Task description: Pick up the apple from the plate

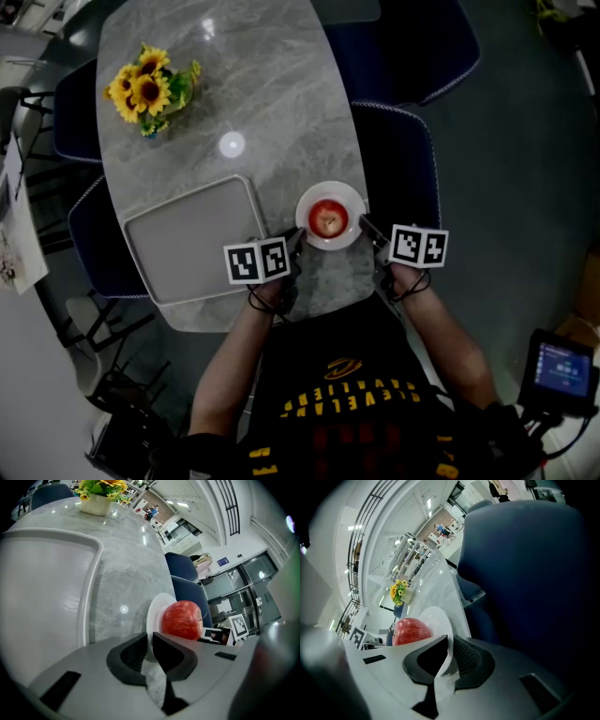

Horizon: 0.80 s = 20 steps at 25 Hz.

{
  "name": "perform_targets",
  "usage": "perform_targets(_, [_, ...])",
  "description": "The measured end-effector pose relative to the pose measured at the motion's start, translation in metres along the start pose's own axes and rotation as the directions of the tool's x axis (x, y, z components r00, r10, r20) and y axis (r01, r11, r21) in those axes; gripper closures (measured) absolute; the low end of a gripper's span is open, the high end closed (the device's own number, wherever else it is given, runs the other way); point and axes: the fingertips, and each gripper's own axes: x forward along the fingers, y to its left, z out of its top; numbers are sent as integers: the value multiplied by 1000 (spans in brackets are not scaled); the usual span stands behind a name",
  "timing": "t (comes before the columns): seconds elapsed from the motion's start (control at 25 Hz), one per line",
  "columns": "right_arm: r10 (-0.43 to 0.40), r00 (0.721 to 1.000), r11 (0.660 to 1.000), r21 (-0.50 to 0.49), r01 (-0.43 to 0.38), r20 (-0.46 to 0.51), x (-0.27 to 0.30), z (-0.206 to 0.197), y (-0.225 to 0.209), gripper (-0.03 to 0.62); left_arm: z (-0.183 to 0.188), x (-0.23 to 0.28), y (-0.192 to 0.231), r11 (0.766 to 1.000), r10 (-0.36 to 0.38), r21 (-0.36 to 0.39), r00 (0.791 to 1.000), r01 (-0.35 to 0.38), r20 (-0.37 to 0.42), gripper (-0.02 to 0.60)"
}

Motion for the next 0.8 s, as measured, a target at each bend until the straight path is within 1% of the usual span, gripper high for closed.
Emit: perform_targets(0.8, [-17, 1000, 1000, -3, 17, -19, 3, -6, -5, 548, -6, 7, 6, 1000, 3, -19, 1000, -4, -31, 545])
